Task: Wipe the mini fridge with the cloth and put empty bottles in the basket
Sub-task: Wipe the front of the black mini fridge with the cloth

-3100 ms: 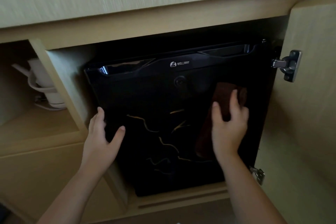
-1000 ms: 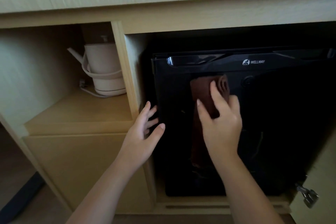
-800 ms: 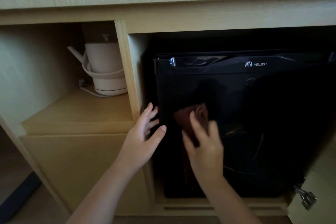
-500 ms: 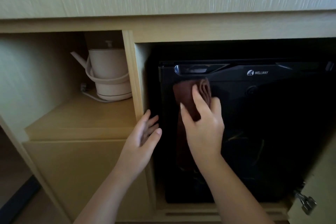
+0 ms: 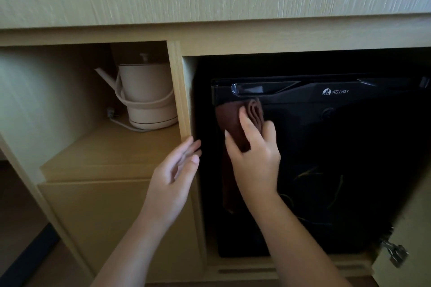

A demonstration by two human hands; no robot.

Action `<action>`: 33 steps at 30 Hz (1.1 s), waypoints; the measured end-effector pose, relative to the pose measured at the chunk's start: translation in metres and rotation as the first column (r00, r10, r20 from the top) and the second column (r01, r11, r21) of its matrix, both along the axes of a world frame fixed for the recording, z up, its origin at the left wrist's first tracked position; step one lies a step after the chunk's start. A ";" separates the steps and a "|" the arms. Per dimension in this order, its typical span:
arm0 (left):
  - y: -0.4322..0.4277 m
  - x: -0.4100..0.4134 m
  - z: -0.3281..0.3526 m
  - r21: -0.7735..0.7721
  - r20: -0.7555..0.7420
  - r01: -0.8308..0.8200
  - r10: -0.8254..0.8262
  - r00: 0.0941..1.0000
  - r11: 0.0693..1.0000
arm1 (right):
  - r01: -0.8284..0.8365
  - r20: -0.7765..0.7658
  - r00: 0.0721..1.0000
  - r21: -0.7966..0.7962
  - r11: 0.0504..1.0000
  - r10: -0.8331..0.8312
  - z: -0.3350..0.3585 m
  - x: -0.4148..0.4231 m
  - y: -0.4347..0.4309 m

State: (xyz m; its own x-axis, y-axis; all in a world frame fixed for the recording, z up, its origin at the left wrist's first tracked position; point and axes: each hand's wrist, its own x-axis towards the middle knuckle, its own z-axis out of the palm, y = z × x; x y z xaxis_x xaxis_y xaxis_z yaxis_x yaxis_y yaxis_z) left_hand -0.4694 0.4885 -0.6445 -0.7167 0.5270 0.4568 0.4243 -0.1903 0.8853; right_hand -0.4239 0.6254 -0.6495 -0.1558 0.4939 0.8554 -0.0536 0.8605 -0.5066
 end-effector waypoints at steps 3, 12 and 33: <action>-0.005 -0.002 0.001 -0.003 -0.021 -0.004 0.004 1.000 1.000 | -0.012 0.027 1.000 0.058 0.998 0.011 -0.014 -0.003 -0.002; -0.018 -0.006 0.005 0.048 -0.041 -0.041 0.043 0.998 0.998 | -0.016 0.145 0.989 -0.009 1.000 0.017 -0.047 0.006 -0.020; 0.007 0.006 0.010 -0.007 -0.013 -0.086 0.086 0.996 0.996 | 0.040 -0.002 0.999 0.009 0.999 -0.040 0.005 0.018 0.021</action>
